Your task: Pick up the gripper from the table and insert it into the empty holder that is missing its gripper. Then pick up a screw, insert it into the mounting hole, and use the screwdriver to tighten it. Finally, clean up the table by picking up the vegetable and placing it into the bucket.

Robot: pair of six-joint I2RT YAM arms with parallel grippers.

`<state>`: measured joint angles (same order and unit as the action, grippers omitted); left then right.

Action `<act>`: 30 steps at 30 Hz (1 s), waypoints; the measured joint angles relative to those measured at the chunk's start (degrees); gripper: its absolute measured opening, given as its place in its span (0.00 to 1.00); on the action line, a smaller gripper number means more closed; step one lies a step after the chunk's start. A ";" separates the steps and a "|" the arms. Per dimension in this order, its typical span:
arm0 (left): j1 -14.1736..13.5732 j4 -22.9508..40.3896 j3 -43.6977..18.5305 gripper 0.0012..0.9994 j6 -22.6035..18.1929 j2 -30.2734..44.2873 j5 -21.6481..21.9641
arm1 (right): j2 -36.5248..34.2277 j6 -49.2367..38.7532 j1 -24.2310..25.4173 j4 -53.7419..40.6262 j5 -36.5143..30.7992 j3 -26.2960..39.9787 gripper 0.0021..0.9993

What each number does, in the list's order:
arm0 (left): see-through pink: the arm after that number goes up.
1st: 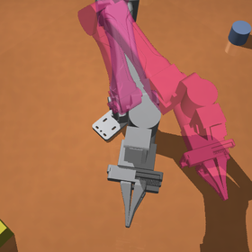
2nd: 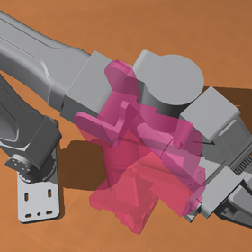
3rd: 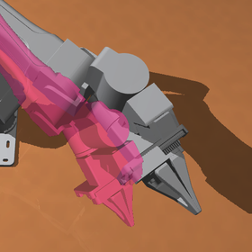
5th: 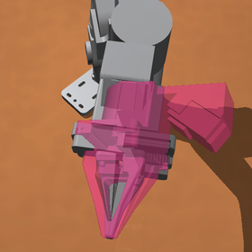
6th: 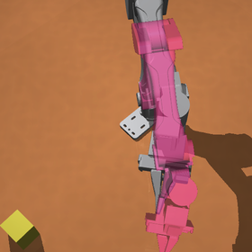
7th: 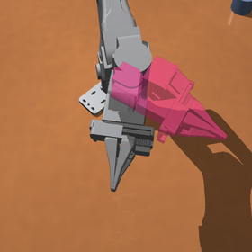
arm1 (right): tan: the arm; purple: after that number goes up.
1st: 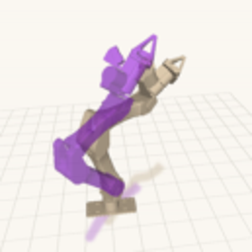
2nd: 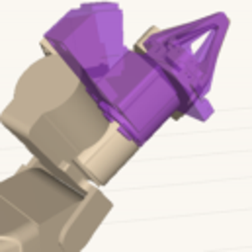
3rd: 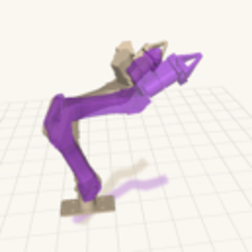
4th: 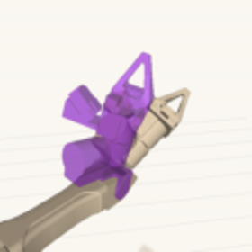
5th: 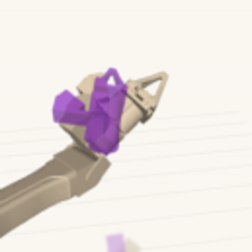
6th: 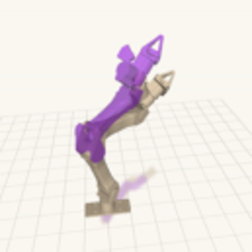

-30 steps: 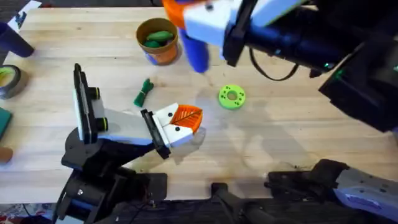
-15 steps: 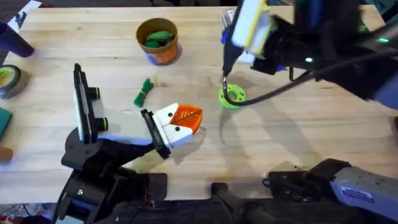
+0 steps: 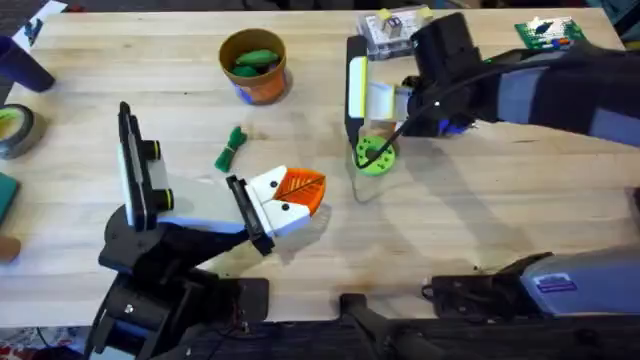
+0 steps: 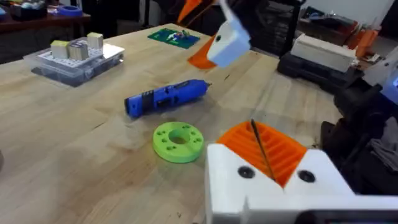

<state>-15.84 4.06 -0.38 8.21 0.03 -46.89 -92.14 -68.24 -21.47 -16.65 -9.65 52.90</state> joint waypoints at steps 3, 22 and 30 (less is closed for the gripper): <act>0.00 0.00 0.00 0.01 0.00 0.00 0.02 | -1.61 -0.14 -0.09 -1.38 -0.02 0.00 0.02; 0.00 0.00 0.00 0.01 0.00 0.00 0.02 | 12.04 29.93 -1.18 -13.36 -1.24 4.88 1.00; 0.00 0.02 0.00 0.01 0.00 0.00 0.02 | 24.55 47.08 -1.25 -21.63 -1.03 5.81 1.00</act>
